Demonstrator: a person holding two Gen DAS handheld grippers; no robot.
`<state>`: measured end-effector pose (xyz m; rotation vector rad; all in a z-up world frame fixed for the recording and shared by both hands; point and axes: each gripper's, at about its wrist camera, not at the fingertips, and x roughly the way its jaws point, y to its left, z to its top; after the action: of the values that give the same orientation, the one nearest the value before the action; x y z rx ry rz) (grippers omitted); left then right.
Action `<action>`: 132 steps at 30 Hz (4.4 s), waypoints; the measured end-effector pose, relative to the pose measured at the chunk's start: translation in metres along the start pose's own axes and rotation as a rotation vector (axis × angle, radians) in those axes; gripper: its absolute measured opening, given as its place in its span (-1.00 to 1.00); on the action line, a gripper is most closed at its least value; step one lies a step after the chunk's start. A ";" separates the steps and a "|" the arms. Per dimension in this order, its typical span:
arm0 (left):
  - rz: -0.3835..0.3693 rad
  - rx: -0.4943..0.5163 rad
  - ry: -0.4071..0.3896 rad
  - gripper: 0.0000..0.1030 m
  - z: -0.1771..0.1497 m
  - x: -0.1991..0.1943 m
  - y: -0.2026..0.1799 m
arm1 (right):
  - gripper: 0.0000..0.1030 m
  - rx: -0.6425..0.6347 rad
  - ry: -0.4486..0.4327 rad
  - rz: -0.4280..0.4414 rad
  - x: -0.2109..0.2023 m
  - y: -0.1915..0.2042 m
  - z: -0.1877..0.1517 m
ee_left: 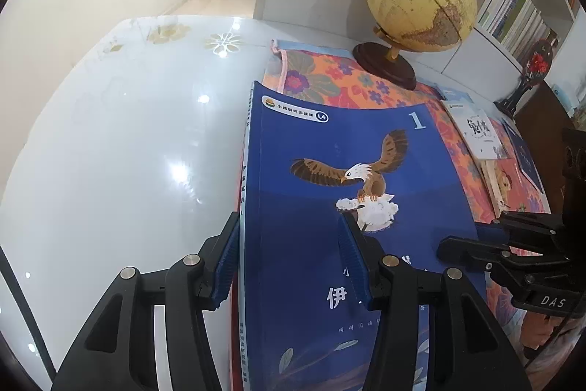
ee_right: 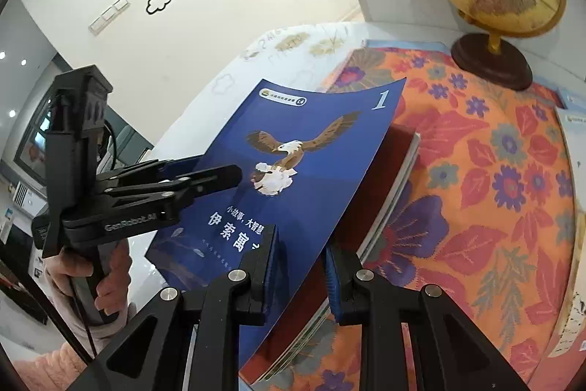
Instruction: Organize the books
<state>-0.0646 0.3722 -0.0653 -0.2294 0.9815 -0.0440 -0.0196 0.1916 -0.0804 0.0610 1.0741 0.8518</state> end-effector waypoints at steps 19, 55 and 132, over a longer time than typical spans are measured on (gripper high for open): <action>0.070 0.027 0.038 0.00 -0.001 0.007 0.002 | -0.51 0.035 0.025 -0.034 0.008 -0.002 -0.007; -0.028 0.241 0.058 0.38 0.006 0.025 -0.223 | -0.33 0.156 -0.196 -0.223 -0.163 -0.134 -0.087; -0.072 0.223 0.022 0.99 -0.040 0.128 -0.333 | 1.00 0.192 -0.165 -0.572 -0.171 -0.255 -0.145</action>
<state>-0.0040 0.0225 -0.1208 -0.0597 0.9819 -0.2208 -0.0197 -0.1436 -0.1369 -0.0158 0.9450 0.2237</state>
